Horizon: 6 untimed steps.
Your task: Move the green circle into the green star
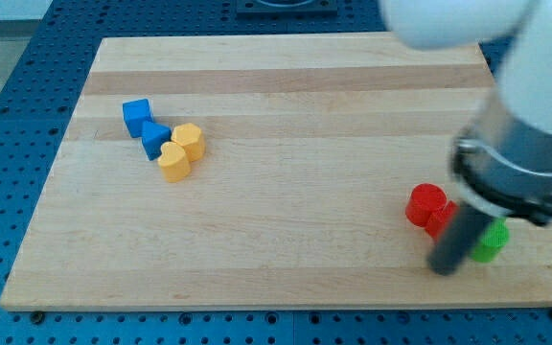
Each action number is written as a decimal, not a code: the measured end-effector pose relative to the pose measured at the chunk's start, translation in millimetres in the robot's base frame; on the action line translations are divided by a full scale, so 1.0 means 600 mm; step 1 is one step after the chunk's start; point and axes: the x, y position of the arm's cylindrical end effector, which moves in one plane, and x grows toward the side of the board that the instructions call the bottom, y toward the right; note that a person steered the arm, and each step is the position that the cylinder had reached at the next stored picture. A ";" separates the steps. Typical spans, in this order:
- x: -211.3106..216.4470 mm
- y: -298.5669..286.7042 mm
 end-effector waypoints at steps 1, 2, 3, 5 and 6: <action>-0.067 -0.109; -0.067 -0.133; 0.033 -0.077; 0.057 0.080; -0.033 0.144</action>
